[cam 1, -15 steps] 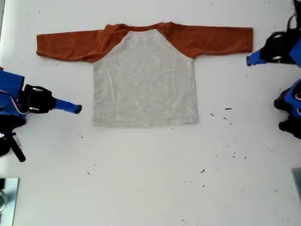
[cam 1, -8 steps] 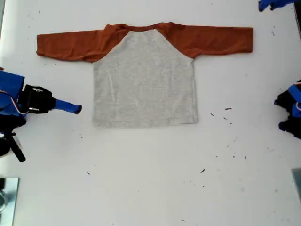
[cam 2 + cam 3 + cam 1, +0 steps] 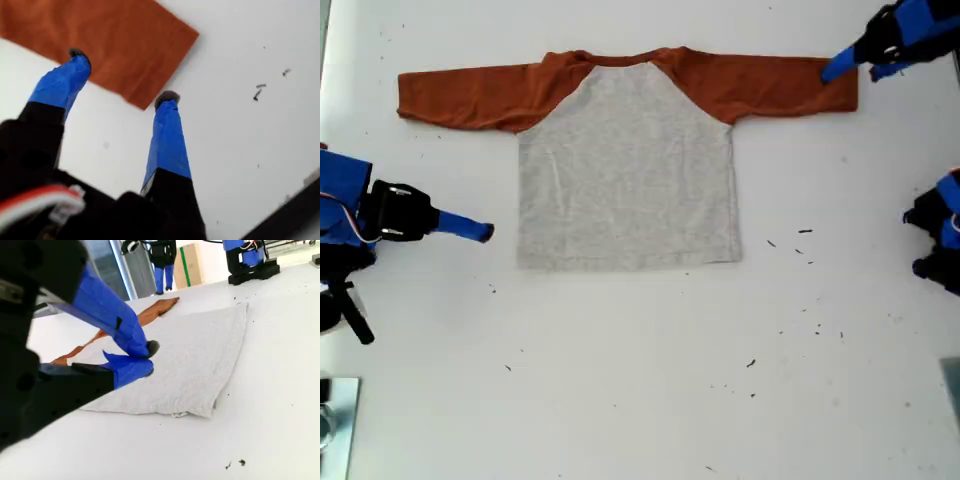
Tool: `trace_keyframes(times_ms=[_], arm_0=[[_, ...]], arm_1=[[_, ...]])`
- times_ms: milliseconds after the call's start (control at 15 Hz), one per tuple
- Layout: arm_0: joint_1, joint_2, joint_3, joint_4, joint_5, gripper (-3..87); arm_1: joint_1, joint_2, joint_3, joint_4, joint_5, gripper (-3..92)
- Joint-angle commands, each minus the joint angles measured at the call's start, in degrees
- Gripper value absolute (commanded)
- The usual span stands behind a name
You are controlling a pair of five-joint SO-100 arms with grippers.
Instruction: Fold t shirt
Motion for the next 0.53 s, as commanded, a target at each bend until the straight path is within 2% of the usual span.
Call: trace_keyframes(times_ms=[0,67,133,267,467], arm_0=[[0.8,0.4,0.6,-0.2,0.3,-0.2],[0.7,0.4,0.6,-0.2,0.3,-0.2],[0.6,0.4,0.6,-0.2,0.3,-0.2],[0.4,0.4,0.6,-0.2,0.3,-0.2],[0.4,0.4,0.6,-0.2,0.3,-0.2]], arm_1=[[0.4,-4.9,4.0,-13.4,-2.1,26.9],[1.0,-7.7,4.4,-16.4,-3.0,23.1],[1.5,-9.8,4.6,-18.4,-3.8,4.9],[1.4,-10.1,3.4,-16.8,-4.8,3.2],[-0.1,1.9,2.1,-8.3,-4.8,3.2]])
